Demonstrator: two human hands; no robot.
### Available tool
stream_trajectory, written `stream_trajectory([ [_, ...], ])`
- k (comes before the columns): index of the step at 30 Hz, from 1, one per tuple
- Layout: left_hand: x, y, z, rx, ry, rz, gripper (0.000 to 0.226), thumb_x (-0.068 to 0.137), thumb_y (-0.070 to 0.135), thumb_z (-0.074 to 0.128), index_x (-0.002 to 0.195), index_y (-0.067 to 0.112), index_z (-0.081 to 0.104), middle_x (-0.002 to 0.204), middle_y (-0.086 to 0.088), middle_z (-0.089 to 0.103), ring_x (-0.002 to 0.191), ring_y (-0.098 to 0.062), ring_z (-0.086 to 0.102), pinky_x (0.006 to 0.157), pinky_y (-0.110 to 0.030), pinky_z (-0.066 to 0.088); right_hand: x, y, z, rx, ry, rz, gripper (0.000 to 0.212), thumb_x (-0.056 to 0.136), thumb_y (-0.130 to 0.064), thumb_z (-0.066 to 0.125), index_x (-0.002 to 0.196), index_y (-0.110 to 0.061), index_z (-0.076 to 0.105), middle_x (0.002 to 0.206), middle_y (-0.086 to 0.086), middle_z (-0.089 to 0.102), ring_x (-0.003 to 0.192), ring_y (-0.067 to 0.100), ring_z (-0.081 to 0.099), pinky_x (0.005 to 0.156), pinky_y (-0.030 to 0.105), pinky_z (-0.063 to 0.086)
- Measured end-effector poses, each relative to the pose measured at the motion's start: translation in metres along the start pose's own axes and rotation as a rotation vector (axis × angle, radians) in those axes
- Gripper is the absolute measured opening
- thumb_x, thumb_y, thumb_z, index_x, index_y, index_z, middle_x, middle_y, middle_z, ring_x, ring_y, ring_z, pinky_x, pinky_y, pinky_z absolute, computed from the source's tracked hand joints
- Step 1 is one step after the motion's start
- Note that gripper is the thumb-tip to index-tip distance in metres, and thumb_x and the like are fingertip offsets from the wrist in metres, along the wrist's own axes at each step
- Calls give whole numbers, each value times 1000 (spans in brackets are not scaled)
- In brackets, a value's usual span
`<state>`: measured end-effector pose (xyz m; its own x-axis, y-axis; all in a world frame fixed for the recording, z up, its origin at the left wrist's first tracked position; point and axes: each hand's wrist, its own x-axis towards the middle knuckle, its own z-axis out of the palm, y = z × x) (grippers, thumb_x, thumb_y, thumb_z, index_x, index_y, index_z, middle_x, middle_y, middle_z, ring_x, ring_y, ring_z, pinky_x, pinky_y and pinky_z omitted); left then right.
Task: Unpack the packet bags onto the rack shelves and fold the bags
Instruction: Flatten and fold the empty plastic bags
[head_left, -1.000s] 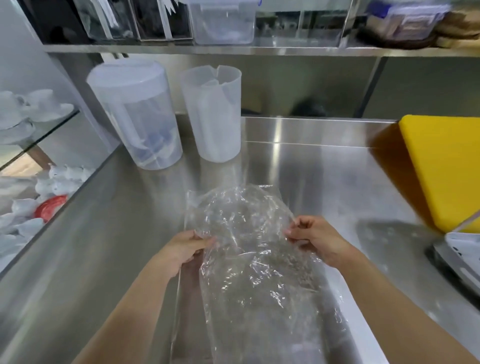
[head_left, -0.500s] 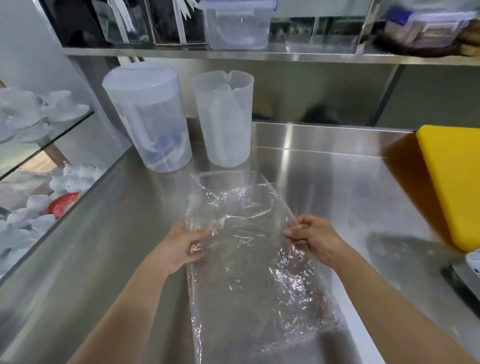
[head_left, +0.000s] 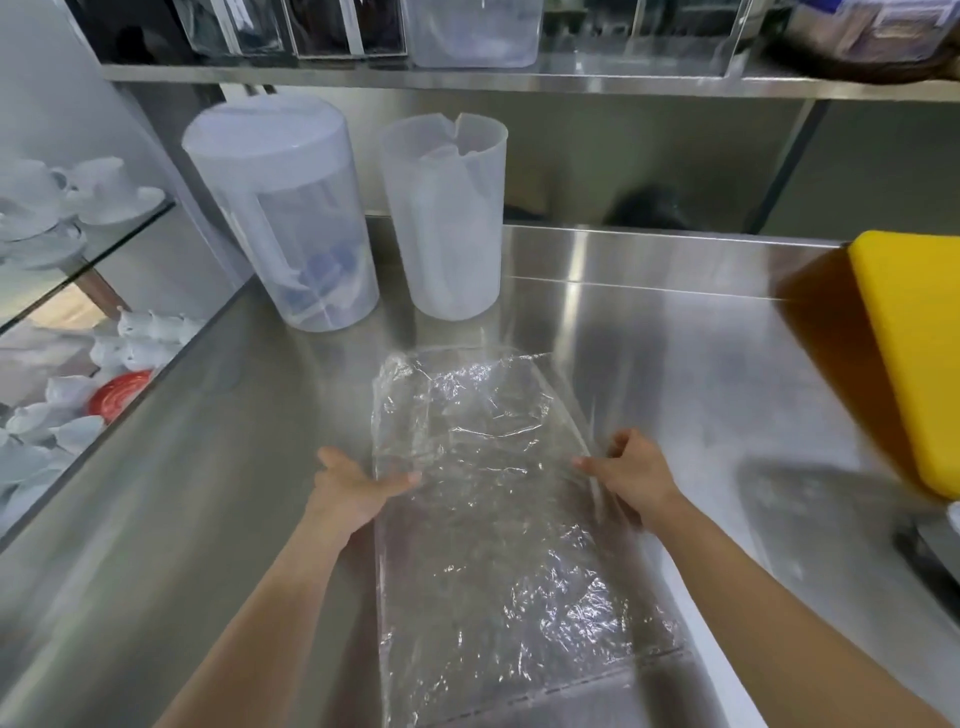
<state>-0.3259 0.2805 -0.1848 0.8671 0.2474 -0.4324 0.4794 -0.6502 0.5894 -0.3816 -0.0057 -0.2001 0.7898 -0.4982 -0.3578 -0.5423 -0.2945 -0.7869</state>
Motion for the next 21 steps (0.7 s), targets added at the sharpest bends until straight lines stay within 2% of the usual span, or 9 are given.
stream_trajectory([
  [3, -5, -6, 7, 83, -75, -19, 116, 56, 36, 86, 133, -6, 11, 128, -22, 50, 108, -30, 52, 88, -35, 41, 4, -5, -3, -83, -87, 60, 41, 58, -23, 83, 70, -14, 45, 65, 3, 52, 68, 23, 51, 73, 34, 39],
  [4, -5, -8, 12, 102, -63, -26, 109, 58, 33, 86, 131, -10, 17, 123, -23, 54, 109, -32, 54, 87, -35, 42, 4, -8, -3, -109, -107, 81, 35, 59, -18, 82, 69, -10, 49, 63, 5, 53, 64, 23, 51, 68, 32, 40],
  [7, -5, -7, 18, -39, -72, -34, 36, 64, 14, 82, 87, -5, 61, 71, -13, 66, 71, -25, 63, 58, -27, 45, 3, -10, -5, -51, -217, 84, 20, 65, -2, 76, 64, -3, 57, 57, 9, 50, 48, 21, 44, 49, 25, 35],
  [8, -6, -6, 17, -143, -103, -28, 17, 66, 5, 78, 67, 0, 63, 53, -6, 61, 54, -19, 59, 47, -22, 41, 3, -9, -6, -13, -268, 73, 22, 66, 2, 74, 59, -5, 55, 54, 8, 47, 45, 18, 40, 45, 24, 32],
  [9, -5, -7, 15, -236, -129, -21, 18, 68, -1, 74, 58, 4, 61, 44, -2, 57, 43, -15, 53, 42, -19, 37, 3, -7, -9, 28, -317, 59, 26, 68, 4, 72, 56, -8, 53, 54, 8, 47, 45, 16, 39, 44, 23, 30],
  [12, -5, -9, 4, -454, -257, -23, 10, 76, 2, 69, 72, 7, 61, 67, -8, 65, 60, -19, 60, 56, -26, 44, 2, -2, -21, 209, -446, 69, 26, 73, 7, 67, 63, -10, 49, 62, 8, 52, 51, 15, 47, 47, 23, 37],
  [14, -8, -12, -5, -589, -399, -64, 10, 80, 5, 66, 87, 6, 59, 77, -12, 72, 69, -25, 70, 56, -33, 55, -1, 0, -30, 312, -521, 111, 17, 78, 5, 62, 77, -8, 51, 70, 12, 57, 57, 18, 54, 48, 24, 46],
  [18, -11, -18, -8, -600, -495, -61, 32, 79, 2, 67, 108, -1, 53, 81, -11, 76, 70, -22, 73, 54, -33, 60, -11, 5, -35, 485, -619, 174, 13, 79, 0, 61, 89, -4, 54, 83, 19, 66, 64, 27, 67, 52, 32, 57],
  [21, -13, -18, -5, -606, -472, -43, 29, 77, -1, 68, 104, -2, 56, 76, -12, 75, 65, -20, 72, 49, -28, 57, -17, 7, -31, 431, -570, 154, 18, 78, 3, 63, 95, 2, 57, 69, 16, 68, 54, 22, 64, 46, 28, 55],
])
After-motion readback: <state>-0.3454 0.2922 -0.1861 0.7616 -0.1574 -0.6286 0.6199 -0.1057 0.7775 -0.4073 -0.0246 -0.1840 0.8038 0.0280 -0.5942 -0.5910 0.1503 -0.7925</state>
